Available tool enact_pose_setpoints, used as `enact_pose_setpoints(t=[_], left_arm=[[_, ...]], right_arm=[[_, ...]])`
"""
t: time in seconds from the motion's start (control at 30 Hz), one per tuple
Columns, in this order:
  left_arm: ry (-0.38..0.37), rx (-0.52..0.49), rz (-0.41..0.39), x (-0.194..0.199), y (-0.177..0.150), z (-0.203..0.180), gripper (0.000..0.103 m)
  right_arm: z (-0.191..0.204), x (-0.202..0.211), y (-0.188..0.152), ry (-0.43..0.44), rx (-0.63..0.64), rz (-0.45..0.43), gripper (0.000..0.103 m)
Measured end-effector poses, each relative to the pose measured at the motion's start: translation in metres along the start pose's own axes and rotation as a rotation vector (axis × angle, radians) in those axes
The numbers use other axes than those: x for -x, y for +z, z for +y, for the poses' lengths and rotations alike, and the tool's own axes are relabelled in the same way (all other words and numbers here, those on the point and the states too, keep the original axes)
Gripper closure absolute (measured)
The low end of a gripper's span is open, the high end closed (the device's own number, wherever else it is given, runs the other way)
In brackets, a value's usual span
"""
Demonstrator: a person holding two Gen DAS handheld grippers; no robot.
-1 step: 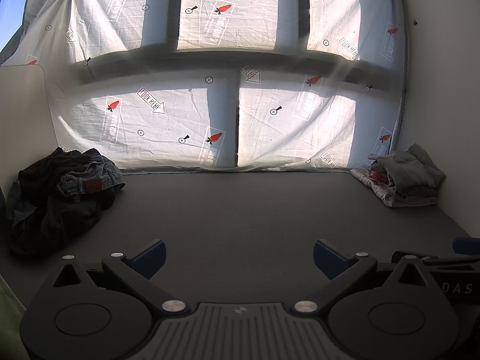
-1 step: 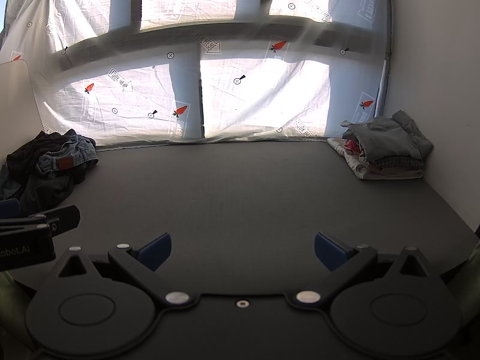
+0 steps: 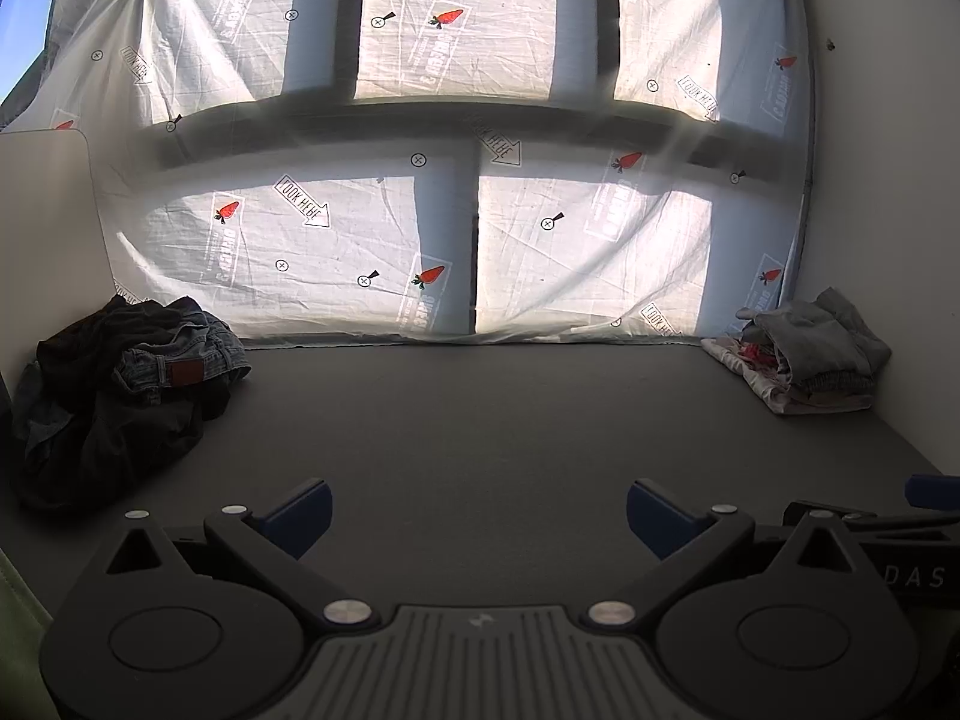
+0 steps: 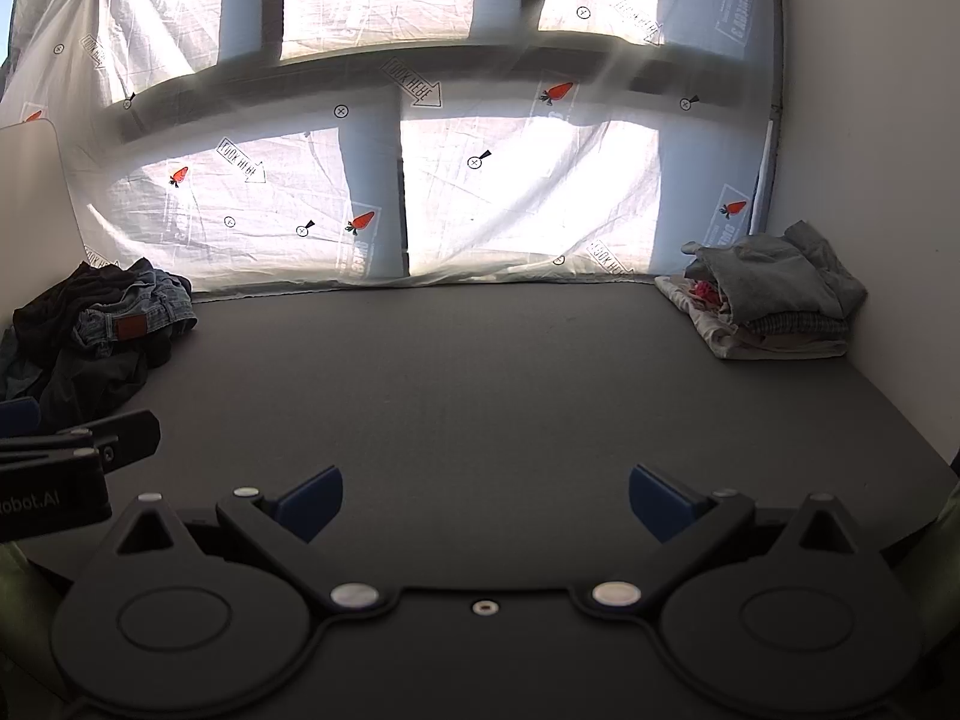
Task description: Fold clothes
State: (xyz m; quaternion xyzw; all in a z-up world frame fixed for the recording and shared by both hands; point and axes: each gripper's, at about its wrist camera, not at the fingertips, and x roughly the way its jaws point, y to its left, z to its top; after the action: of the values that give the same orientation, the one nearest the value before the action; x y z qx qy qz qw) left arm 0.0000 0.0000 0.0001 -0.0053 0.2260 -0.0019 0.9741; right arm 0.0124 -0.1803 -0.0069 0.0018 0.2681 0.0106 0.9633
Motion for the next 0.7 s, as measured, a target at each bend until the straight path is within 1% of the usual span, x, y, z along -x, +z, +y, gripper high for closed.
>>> enact_pose_setpoints(t=[0.37, 0.43, 0.7], left_arm=[[0.000, -0.003, -0.001, 0.0006, 0.0008, 0.0003, 0.000], [0.000, -0.004, -0.001, 0.0007, 0.0010, 0.0003, 0.000], [0.000, -0.005, -0.002, 0.0006, 0.0015, 0.0002, 0.000]], right_arm=[[0.0043, 0.0018, 0.0070, -0.001, -0.003, 0.007, 0.000], [0.0046, 0.0032, -0.0004, -0.001, -0.001, -0.003, 0.000], [0.0020, 0.0025, 0.0044, 0.000, -0.001, -0.005, 0.000]])
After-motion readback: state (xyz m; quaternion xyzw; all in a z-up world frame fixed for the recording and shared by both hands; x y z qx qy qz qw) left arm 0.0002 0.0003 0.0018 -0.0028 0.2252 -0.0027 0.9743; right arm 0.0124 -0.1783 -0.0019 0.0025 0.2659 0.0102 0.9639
